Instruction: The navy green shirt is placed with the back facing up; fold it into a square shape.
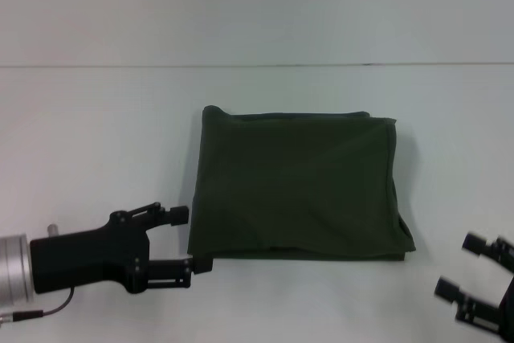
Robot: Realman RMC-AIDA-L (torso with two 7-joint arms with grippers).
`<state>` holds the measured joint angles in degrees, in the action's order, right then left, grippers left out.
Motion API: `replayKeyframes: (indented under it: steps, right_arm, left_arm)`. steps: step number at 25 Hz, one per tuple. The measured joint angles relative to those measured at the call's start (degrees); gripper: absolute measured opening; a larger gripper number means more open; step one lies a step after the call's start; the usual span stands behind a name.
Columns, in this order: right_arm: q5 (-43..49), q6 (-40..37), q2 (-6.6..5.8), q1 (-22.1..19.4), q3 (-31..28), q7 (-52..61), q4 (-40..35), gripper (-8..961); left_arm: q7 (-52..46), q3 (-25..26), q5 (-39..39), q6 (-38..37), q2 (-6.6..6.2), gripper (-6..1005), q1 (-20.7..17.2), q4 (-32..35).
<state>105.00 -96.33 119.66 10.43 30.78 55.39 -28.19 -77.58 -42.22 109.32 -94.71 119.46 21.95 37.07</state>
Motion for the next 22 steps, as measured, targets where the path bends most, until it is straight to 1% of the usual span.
replayKeyframes:
  steps: [2,6,12,22]
  right_arm:
    - [1.3,1.4,0.11,-0.9,-0.1,-3.8,2.3,930]
    - [1.6,4.1,0.11,-2.1,-0.2,-9.8,5.9,930]
    - [1.4,4.5,-0.06,-1.8,-0.5,-11.0,6.4,930]
    - [1.6,4.5,0.10,-1.4,-0.5,-11.0,6.6,931]
  left_arm:
    - [3.0,0.0,0.3,1.3,0.68,950,-1.6,0.2]
    - [5.0,0.0,0.3,2.9,1.63,950,-3.3,0.0]
    - [4.9,0.0,0.3,3.5,2.06,950,-3.8,-0.3]
    - [4.6,0.0,0.0,3.6,2.26,950,-3.3,-1.7]
